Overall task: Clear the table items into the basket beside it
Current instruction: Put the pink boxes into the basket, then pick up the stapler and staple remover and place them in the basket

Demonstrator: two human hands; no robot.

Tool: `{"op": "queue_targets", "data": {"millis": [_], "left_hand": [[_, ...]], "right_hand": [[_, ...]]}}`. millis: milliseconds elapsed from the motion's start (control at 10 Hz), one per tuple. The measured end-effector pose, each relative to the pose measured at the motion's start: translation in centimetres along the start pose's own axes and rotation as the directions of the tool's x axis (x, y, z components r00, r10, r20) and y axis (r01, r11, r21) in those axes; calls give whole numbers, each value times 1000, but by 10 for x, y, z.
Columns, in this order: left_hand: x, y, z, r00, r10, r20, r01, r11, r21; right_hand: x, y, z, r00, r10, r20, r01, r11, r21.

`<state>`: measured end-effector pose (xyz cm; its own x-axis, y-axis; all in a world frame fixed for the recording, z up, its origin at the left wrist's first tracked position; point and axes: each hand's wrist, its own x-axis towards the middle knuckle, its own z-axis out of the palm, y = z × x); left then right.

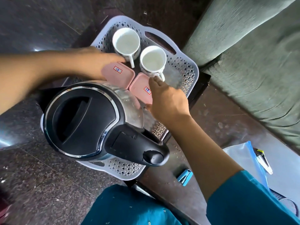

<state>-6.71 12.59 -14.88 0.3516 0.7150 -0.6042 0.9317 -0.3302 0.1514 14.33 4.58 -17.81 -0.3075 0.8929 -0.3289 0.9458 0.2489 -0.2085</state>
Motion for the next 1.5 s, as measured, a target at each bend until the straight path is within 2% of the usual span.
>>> {"op": "queue_targets", "data": {"millis": [100,200,300,400,600,700,800,1000,1100,1200,1500], "left_hand": [[0,10,-8,999,28,25,-28,999,23],[5,21,-32,999,13,37,-21,973,229],[12,52,-53,998,47,-36,-38,976,214],[19,100,-60,977,199,-83,-182,967,177],[5,248,-71,914,400,70,-405,908,104],[1,310,-60,880,445,168,-463,882,91],[-3,364,-35,871,467,154,-488,858,160],[-8,445,47,864,487,129,-488,873,-24],[-4,463,85,883,458,104,-449,888,-100],[3,478,123,903,425,69,-413,900,-137],[21,461,170,974,205,-96,-216,968,-126]], "right_hand": [[-8,4,-9,997,-21,-68,21,1000,2],[-20,13,-26,986,-9,-168,7,1000,-8],[-36,27,-36,974,48,-223,-47,999,9],[-61,48,-44,947,134,-292,-108,989,102],[-126,102,-44,840,357,-408,-263,927,268],[-171,133,-37,795,456,-401,-331,879,342],[-219,166,-28,746,541,-388,-408,832,377],[-319,250,0,591,736,-329,-605,675,423],[-354,278,18,568,780,-263,-667,623,409],[-384,296,42,569,801,-185,-683,586,435],[-383,286,69,673,718,-177,-591,665,456]]}}
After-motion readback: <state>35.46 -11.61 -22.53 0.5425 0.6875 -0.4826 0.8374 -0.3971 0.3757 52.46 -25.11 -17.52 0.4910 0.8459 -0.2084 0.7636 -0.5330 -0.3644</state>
